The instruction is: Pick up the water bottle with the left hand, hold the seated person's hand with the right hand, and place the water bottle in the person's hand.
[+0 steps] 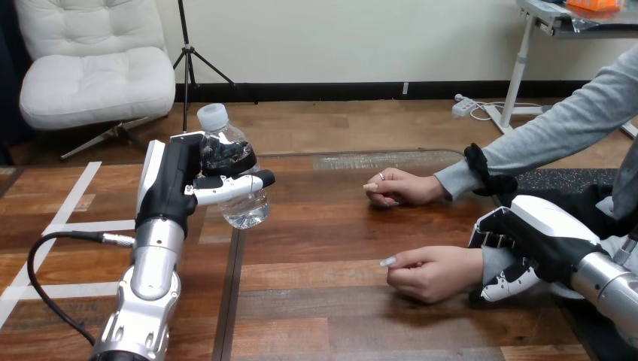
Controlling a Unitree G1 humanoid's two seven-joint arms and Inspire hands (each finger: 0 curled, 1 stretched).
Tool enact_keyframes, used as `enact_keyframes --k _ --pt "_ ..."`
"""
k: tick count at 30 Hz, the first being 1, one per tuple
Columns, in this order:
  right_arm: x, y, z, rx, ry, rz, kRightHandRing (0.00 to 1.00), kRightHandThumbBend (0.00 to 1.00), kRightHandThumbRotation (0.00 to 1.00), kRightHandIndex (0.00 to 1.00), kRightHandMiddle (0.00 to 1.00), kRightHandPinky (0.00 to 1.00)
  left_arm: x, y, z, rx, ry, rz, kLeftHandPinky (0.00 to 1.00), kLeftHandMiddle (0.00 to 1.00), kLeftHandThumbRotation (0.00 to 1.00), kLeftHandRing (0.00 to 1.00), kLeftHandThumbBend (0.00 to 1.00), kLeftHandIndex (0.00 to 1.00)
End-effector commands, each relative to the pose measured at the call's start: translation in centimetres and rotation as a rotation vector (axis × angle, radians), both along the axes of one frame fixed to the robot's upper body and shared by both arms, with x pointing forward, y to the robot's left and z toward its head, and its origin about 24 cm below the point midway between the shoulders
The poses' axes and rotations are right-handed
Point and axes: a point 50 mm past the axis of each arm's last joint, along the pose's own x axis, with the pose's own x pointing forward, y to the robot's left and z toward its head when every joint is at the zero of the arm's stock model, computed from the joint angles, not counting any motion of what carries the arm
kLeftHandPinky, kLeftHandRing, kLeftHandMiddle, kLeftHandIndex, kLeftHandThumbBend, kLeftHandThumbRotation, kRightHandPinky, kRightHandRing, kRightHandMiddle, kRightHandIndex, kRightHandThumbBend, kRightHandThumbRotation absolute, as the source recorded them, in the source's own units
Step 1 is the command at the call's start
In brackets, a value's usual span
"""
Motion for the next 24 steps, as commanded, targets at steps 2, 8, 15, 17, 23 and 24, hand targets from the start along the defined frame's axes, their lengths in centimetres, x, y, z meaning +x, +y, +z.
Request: enact_keyframes --k 2,8,15,17,23,24 --pt "1.59 0.13 2.39 0.026 -0.104 -0.005 0.41 0.79 0.00 0.46 0.45 0.38 1.20 0.08 3.42 0.014 -0.134 -0.009 0.25 0.36 0.00 0.32 0.75 0.38" --pt "1.61 0.13 2.37 0.022 -0.105 -0.008 0.41 0.79 0.00 0.46 0.45 0.38 1.21 0.08 3.41 0.010 -0.132 -0.007 0.26 0.37 0.00 0.33 0.76 0.38" --pt "1.60 0.16 2.37 0.020 -0.108 -0.005 0.41 0.78 0.00 0.47 0.46 0.39 1.19 0.09 3.42 0.013 -0.135 -0.008 0.26 0.37 0.00 0.33 0.76 0.38" --pt "1.61 0.16 2.36 0.021 -0.106 -0.006 0.41 0.78 0.00 0.47 0.46 0.38 1.18 0.09 3.42 0.013 -0.136 -0.009 0.26 0.37 0.00 0.33 0.76 0.38" --pt "1.58 0.21 2.32 0.022 -0.111 -0.005 0.40 0.79 0.00 0.47 0.45 0.38 1.18 0.12 3.41 0.013 -0.138 -0.008 0.26 0.37 0.00 0.33 0.76 0.38" --pt "1.59 0.22 2.31 0.021 -0.111 -0.006 0.40 0.78 0.00 0.47 0.45 0.38 1.18 0.12 3.42 0.012 -0.135 -0.006 0.26 0.37 0.00 0.33 0.76 0.38"
